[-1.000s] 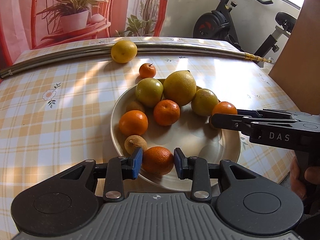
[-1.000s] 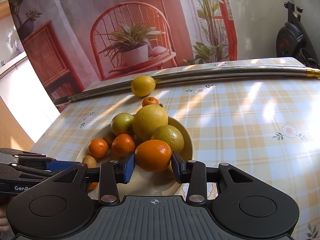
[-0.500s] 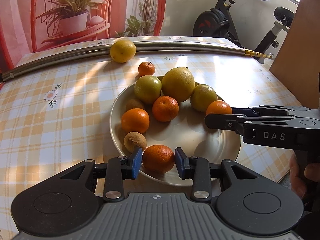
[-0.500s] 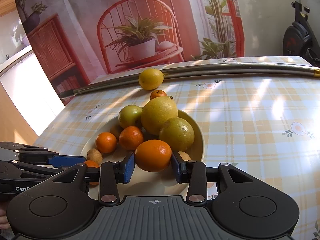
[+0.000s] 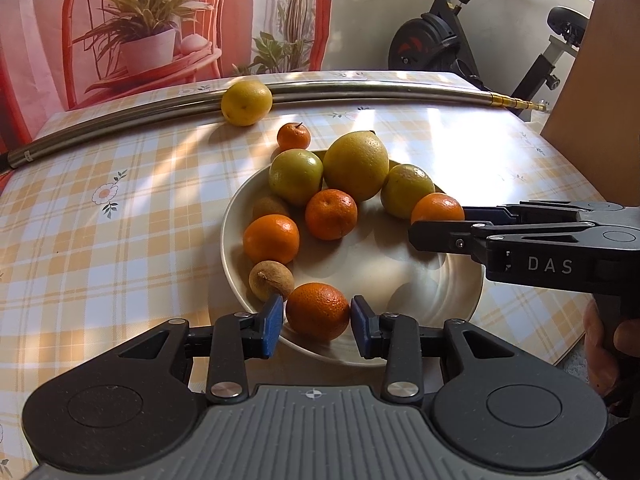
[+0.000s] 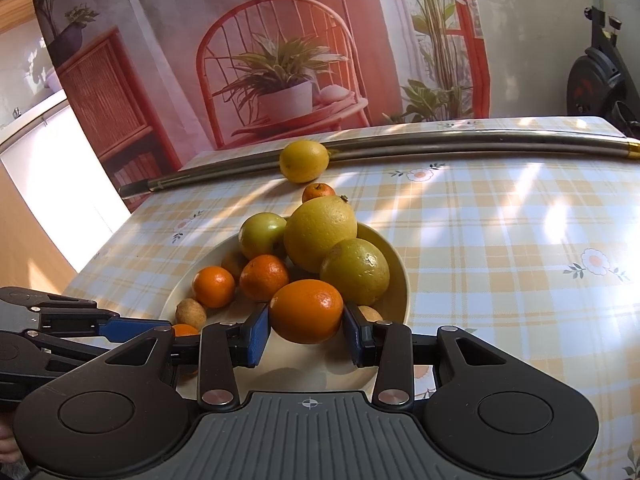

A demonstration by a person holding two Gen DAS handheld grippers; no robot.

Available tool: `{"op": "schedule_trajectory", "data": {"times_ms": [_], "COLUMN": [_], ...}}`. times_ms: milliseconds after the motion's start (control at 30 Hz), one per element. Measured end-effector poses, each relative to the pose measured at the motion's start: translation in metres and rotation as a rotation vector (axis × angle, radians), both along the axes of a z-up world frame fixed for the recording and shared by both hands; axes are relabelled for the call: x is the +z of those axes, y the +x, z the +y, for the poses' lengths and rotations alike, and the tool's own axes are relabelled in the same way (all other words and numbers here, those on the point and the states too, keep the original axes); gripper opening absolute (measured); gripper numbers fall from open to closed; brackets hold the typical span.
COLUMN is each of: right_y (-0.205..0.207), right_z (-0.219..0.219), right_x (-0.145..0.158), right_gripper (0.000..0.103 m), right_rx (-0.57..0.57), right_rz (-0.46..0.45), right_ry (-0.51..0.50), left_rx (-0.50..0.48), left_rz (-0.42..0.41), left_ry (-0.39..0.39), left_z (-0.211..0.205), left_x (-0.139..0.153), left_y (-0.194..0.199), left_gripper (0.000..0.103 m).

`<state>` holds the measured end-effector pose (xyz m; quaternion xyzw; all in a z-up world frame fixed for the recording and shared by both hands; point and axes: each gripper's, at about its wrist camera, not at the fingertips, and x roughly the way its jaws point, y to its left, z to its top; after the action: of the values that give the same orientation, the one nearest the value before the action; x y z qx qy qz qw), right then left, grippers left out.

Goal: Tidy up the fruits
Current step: 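Carry the orange with the left gripper while the right gripper carries its orange over the white plate, then lower the orange and open the left gripper while the right gripper releases its orange onto the plate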

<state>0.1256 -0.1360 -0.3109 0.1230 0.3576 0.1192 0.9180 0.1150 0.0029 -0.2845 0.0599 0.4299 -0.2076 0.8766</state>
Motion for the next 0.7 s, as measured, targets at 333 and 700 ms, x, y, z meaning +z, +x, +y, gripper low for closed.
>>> {"op": "schedule_trajectory", "data": {"times_ms": [333,700], "right_y": [0.0,0.011], "right_z": [0.003,0.022], "right_x": [-0.002,-0.012], "right_gripper": [0.036,0.036], "right_rx": [0.018,0.113], "right_rz": [0.006,0.057], "right_ry": [0.001,0.003], "left_rx": [0.005,0.023], "left_rz": [-0.014,-0.054], "left_ry": [0.007,-0.005], "left_z": [0.001,0.008], "left_x": [0.003,0.012], "left_y": [-0.003,-0.006], "left_gripper": [0.04,0.04]}}
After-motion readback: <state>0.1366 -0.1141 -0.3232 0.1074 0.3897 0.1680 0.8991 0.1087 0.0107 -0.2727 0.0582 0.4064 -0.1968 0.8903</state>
